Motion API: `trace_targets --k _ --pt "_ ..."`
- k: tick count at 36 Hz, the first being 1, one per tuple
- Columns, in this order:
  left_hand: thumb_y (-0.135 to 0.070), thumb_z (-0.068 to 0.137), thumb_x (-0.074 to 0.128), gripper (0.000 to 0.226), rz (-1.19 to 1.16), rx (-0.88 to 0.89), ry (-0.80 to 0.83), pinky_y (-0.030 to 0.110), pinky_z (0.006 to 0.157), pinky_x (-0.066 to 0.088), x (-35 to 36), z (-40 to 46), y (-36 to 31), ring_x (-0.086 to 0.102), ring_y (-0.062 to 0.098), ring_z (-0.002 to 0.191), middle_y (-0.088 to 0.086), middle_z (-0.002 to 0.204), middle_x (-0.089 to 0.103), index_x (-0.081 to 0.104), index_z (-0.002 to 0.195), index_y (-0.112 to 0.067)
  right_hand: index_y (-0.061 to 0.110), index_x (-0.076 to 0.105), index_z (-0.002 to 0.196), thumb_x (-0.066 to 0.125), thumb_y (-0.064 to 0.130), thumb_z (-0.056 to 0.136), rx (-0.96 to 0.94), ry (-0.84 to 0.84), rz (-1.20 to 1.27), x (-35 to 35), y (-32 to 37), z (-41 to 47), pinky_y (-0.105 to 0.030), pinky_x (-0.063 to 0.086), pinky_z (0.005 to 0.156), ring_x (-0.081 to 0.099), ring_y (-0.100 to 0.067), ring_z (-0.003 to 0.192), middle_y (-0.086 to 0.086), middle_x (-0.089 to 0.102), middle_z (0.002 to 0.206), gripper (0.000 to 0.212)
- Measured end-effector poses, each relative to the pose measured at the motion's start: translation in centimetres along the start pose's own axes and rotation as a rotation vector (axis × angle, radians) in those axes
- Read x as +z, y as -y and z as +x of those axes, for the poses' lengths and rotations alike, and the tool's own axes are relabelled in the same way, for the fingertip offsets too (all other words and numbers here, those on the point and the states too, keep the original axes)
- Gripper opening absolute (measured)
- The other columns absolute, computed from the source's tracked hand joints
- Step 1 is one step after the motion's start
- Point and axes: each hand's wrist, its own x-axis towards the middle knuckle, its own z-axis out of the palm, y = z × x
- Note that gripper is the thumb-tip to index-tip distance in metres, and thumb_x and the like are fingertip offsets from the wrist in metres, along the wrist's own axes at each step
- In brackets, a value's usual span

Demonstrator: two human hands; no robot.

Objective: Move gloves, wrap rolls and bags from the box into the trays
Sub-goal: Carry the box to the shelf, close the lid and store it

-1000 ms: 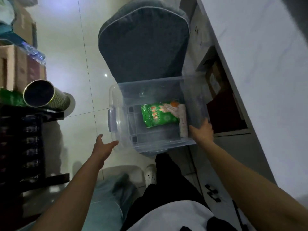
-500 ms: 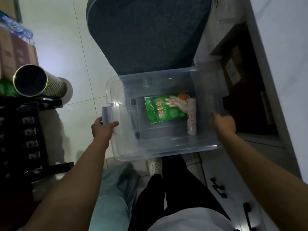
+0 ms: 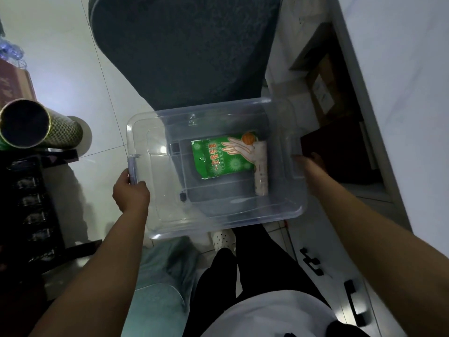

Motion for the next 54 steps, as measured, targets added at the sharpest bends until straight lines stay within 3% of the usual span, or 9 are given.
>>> trace_targets --k 2,5,14,18,23,27,34,47,54 --pt "0.001 0.087 0.058 0.043 -0.017 -0.028 -0.034 0.035 0.088 0.053 0.0 0.7 0.3 0.064 0.027 0.101 0.003 0.115 0.067 0.063 0.125 -0.019 0.009 0.054 0.128 0.076 0.036 0.074 0.08 0.099 0.013 0.3 0.8 -0.3 -0.03 0.054 0.057 0.065 -0.026 0.086 -0.014 0.065 0.115 0.065" --pt "0.001 0.083 0.056 0.045 -0.035 -0.057 -0.078 0.043 0.091 0.056 -0.5 2.2 0.8 0.066 0.03 0.101 0.008 0.113 0.069 0.065 0.121 -0.021 0.015 0.06 0.109 0.066 0.028 0.085 0.14 0.211 -0.029 0.6 1.7 -0.7 -0.027 0.043 0.057 0.058 -0.019 0.074 -0.004 0.062 0.087 0.028" --pt "0.001 0.082 0.064 0.061 -0.059 -0.168 0.076 0.035 0.081 0.052 -3.6 3.5 1.8 0.062 0.025 0.097 0.008 0.122 0.066 0.055 0.138 -0.023 0.006 0.065 0.119 0.079 0.02 0.075 -0.078 0.24 -0.18 2.1 1.8 0.9 -0.042 0.056 0.086 0.066 -0.031 0.098 -0.015 0.067 0.113 0.048" --pt "-0.03 0.079 0.072 0.055 -0.109 -0.266 0.209 0.035 0.087 0.05 -5.0 4.7 1.4 0.063 0.022 0.099 0.008 0.126 0.066 0.058 0.132 -0.022 0.014 0.071 0.092 0.065 0.055 0.076 0.068 0.329 0.032 2.1 2.4 -0.2 -0.039 0.051 0.085 0.064 -0.028 0.088 -0.012 0.069 0.097 0.044" --pt "-0.053 0.094 0.049 0.044 -0.287 -0.429 0.33 0.029 0.071 0.047 -5.8 4.0 -1.4 0.058 0.013 0.084 0.0 0.105 0.062 0.056 0.127 -0.024 0.018 0.071 0.103 0.051 0.066 0.082 0.098 0.299 0.147 2.3 3.2 0.2 -0.042 0.05 0.096 0.064 -0.026 0.097 -0.009 0.069 0.108 0.056" --pt "-0.058 0.096 0.039 0.055 -0.296 -0.47 0.392 0.035 0.082 0.045 -6.0 3.2 -2.5 0.056 0.022 0.097 0.006 0.112 0.059 0.051 0.134 -0.019 0.013 0.068 0.094 0.045 0.053 0.094 0.074 0.311 0.189 2.8 4.5 -0.8 -0.027 0.051 0.062 0.065 -0.02 0.074 -0.006 0.068 0.087 0.047" --pt "-0.064 0.093 0.039 0.066 -0.339 -0.522 0.433 0.041 0.088 0.044 -7.1 1.9 -2.7 0.055 0.028 0.104 0.01 0.123 0.056 0.051 0.138 -0.018 0.011 0.062 0.102 0.031 0.065 0.095 0.092 0.298 0.189 1.8 5.7 -2.6 -0.03 0.043 0.059 0.058 -0.021 0.079 -0.007 0.061 0.091 0.063" --pt "-0.049 0.08 0.064 0.054 -0.186 -0.31 0.479 0.048 0.084 0.051 -10.6 1.7 -1.4 0.059 0.031 0.107 0.008 0.121 0.062 0.061 0.125 -0.019 0.006 0.064 0.104 0.034 0.07 0.09 0.034 0.271 0.433 -2.3 -4.3 -10.9 -0.037 0.049 0.076 0.06 -0.027 0.097 -0.015 0.063 0.107 0.072" --pt "-0.013 0.078 0.054 0.018 0.114 -0.022 0.56 0.04 0.075 0.05 -10.6 1.1 -2.7 0.05 0.024 0.078 0.009 0.097 0.053 0.062 0.094 -0.017 0.006 0.064 0.103 0.034 0.067 0.092 0.078 0.204 0.63 -3.4 -12.2 -16.6 -0.039 0.05 0.077 0.058 -0.027 0.1 -0.012 0.062 0.108 0.069"
